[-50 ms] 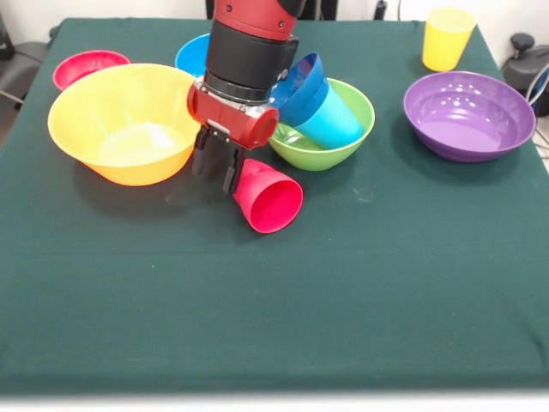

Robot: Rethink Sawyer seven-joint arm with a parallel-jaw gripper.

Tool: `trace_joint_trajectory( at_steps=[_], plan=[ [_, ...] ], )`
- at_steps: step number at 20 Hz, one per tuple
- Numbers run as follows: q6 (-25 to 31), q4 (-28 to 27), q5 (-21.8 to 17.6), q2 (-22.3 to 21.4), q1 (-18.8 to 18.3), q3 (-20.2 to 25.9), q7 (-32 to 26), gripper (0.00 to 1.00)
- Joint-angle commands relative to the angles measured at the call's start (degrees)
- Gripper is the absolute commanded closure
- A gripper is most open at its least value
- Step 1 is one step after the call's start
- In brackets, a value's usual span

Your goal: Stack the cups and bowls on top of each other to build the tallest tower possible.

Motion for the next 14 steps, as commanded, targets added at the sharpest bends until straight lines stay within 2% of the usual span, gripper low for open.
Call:
trace_joint_trajectory(
  at_steps=[1,10,14],
  plan=[
    [-1.1,2.7,-4.6,0.2,-1.2,9.1,-0.3,0.0],
    [-2.3,3.1,-5.3,0.4,-1.7,9.5,0.0,0.0],
    [-3.1,5.5,-6.1,-1.5,-2.8,10.9,0.0,0.0]
  ],
)
